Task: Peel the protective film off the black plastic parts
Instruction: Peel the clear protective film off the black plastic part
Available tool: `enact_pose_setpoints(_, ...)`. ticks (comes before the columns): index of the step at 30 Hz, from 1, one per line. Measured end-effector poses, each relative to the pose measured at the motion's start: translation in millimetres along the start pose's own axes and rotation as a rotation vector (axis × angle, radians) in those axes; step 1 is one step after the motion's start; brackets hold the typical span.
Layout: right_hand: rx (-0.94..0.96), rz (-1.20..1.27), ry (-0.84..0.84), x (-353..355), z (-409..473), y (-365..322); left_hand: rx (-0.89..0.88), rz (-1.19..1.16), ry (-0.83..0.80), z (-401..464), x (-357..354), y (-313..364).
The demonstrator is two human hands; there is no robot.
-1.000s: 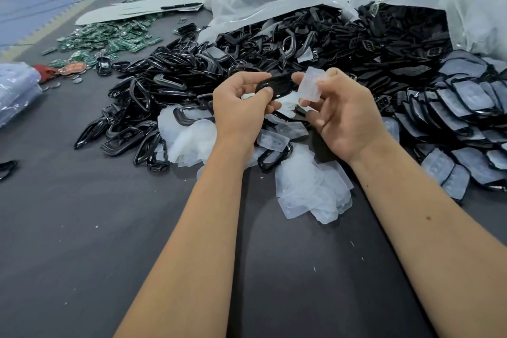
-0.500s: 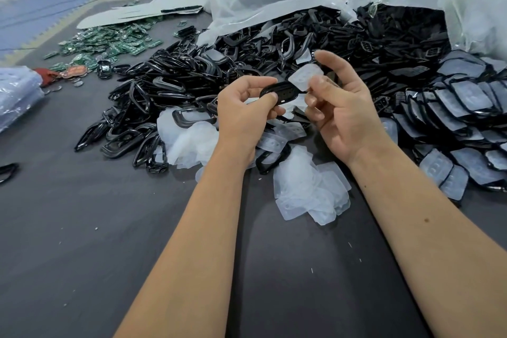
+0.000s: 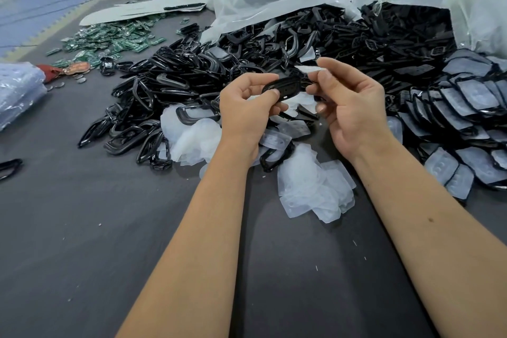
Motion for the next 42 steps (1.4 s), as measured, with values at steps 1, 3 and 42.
enact_pose_setpoints(1,-0.002,0.029,0.029,2,0,0,0.000,0.003,-0.001,0,0,0)
enact_pose_setpoints(3,-0.013,0.069,0.072,4,1,0,-0.007,0.008,-0.007,-1,0,1)
enact_pose_setpoints(42,0.249,-0.461,0.032,-7,-5,-2,0.061,-0.178,-0.055,-2,-4,2)
Point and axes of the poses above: each hand's wrist, its own z-axis towards the middle knuckle, its own x-axis out of the back of the hand, y = z × x, the point moved 4 cm from there along z, towards the middle knuckle, and after that the axes turned 10 degrees about -x, right-handed, at the moved point
